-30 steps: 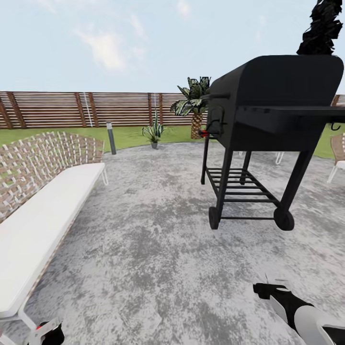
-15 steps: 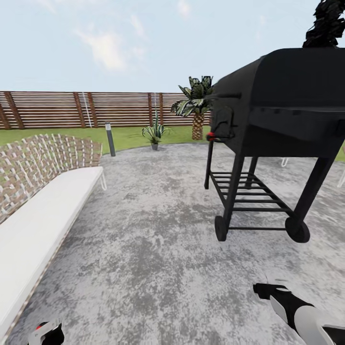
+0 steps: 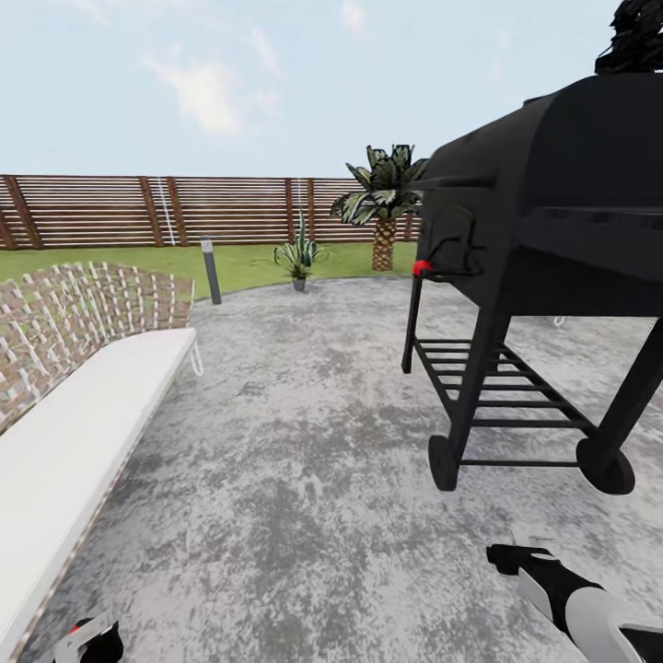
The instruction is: Pick up the pesticide atomizer in the garden and spray insectifuge to fully cover both potted plants in the garden.
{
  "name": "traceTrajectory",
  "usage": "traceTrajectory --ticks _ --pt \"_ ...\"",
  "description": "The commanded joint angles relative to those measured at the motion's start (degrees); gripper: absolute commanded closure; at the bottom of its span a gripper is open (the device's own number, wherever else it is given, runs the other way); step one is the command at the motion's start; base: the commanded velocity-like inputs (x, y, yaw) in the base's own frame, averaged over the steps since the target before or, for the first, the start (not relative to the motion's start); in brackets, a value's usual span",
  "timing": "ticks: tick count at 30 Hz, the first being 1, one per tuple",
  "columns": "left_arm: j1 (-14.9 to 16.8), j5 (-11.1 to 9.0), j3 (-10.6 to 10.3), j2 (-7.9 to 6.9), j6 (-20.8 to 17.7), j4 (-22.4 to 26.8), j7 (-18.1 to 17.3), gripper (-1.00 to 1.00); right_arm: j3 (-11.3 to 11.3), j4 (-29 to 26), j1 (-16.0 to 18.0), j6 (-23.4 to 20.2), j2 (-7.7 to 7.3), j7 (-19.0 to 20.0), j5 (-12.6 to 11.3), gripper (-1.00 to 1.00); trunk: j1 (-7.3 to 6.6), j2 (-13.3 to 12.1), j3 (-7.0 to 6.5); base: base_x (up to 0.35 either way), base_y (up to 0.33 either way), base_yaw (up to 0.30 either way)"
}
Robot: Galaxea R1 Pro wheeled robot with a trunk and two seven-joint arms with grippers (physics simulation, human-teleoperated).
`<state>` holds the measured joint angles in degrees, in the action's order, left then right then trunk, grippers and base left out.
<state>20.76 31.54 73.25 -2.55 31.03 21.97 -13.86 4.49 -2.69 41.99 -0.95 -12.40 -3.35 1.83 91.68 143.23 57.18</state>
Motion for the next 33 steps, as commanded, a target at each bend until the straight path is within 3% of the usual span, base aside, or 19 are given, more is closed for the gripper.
traceTrajectory --ticks 1,8,9,11,15,21,33 --pt "0.07 0.18 0.49 0.00 0.17 -0.01 -0.46 1.00 0.45 -0.04 0.02 -0.10 0.01 -0.08 0.19 -1.00 0.02 0.02 0.05 0.338 0.101 0.000" --pt "0.07 0.18 0.49 0.00 0.17 -0.01 -0.46 1.00 0.33 0.09 0.02 -0.13 0.38 0.04 0.69 -1.00 0.02 0.02 0.05 0.338 0.098 0.000" --pt "0.07 0.18 0.49 0.00 0.17 -0.02 -0.46 1.00 0.28 0.11 0.02 -0.15 1.00 0.09 0.76 -1.00 0.02 0.02 0.05 0.338 0.089 0.000" --pt "0.07 0.18 0.49 0.00 0.17 -0.02 -0.46 1.00 0.21 0.20 0.02 -0.18 3.65 0.16 0.90 -1.00 0.02 0.02 0.05 0.338 0.086 0.000" --pt "0.07 0.18 0.49 0.00 0.17 0.00 -0.46 1.00 0.01 0.22 -0.47 -0.19 5.59 0.22 1.17 -1.00 0.02 0.02 0.05 0.338 0.085 0.000" --pt "0.07 0.18 0.49 0.00 0.17 -0.01 -0.46 1.00 -0.18 0.20 -0.93 -0.28 5.80 0.27 4.06 -1.00 0.02 0.02 0.05 0.338 0.084 0.000" --pt "0.07 0.18 0.49 -0.03 0.17 0.00 -0.46 1.00 -0.19 0.03 -0.95 -0.41 5.81 0.25 4.34 -1.00 0.02 0.02 0.05 0.338 0.084 0.000"
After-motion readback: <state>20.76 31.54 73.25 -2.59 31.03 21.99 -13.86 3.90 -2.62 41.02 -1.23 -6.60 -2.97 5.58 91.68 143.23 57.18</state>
